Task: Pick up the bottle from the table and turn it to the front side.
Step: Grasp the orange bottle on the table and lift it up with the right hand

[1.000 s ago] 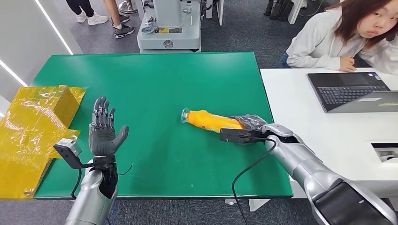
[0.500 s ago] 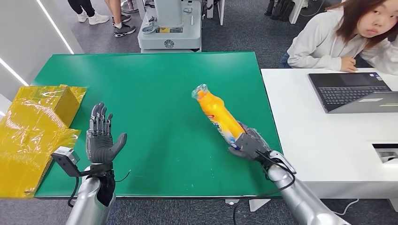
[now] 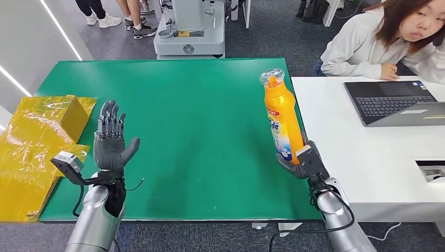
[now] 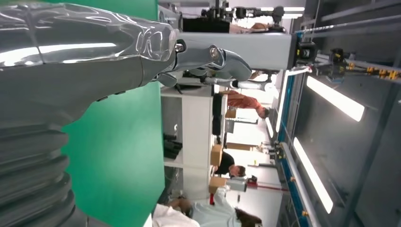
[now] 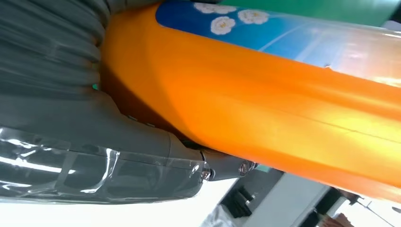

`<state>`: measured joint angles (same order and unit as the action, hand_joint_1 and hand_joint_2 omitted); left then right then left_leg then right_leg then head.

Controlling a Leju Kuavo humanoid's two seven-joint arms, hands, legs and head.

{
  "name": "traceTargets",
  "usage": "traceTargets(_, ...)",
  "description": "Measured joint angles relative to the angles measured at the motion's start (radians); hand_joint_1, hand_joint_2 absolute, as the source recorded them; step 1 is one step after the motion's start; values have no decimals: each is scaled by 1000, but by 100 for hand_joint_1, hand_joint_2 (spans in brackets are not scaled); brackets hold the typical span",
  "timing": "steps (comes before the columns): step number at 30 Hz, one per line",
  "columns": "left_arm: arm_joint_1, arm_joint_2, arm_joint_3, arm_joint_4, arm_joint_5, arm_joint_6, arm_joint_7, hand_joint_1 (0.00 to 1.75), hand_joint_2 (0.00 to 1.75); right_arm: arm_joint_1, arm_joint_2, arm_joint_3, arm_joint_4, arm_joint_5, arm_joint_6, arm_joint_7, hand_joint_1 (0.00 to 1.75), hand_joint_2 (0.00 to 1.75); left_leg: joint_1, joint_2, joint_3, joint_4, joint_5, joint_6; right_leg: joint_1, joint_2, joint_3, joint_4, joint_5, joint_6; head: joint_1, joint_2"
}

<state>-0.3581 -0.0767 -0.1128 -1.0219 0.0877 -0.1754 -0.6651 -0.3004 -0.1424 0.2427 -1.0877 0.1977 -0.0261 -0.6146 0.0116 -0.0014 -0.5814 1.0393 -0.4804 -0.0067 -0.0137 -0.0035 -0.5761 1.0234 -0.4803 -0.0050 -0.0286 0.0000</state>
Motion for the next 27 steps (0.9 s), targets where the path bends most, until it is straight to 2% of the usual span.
traceTargets(10,-124,-22,-41,63,-15,-35,48,0,175,-86,75,3,-32,74,-22,5,175,175,0,0,0,0,1,-1,0,1,-1,1,1,-1,0,0)
traceTargets(19,-190,-31,-70,97,-44,-66,87,0,175,-180,139,42,-19,117,-23,17,175,175,0,0,0,0,1,-1,0,1,-1,1,1,-1,0,0)
traceTargets(27,-242,-37,-86,147,-51,-84,87,0,175,-220,152,75,-8,133,-21,18,175,175,0,0,-1,0,1,-1,0,1,-1,1,1,-1,0,0)
